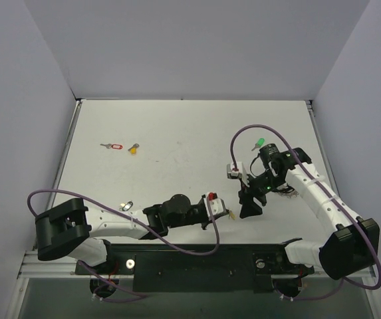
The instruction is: Put the keys on the keyring
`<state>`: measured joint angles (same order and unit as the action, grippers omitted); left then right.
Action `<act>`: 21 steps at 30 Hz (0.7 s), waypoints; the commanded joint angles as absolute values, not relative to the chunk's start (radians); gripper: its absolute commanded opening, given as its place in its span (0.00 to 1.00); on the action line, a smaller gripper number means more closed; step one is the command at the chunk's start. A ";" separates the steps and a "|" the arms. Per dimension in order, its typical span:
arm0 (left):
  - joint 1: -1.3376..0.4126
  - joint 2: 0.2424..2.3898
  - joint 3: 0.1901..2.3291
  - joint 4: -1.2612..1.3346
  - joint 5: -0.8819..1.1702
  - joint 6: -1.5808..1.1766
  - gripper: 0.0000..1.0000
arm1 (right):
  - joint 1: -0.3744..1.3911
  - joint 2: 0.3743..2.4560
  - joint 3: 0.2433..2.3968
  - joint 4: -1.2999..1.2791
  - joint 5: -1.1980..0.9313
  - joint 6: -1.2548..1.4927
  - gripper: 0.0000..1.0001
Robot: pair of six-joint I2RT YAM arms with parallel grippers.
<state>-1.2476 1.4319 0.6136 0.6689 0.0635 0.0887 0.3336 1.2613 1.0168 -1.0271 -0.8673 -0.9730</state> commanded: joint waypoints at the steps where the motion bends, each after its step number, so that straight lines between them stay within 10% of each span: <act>1: -1.215 1.382 0.597 0.712 0.193 0.046 0.00 | 0.330 1.215 1.039 -1.152 -1.018 -1.161 0.56; 21: -1.181 1.427 0.543 0.959 0.278 -0.126 0.00 | 0.399 1.236 1.022 -1.138 -1.094 -1.344 0.33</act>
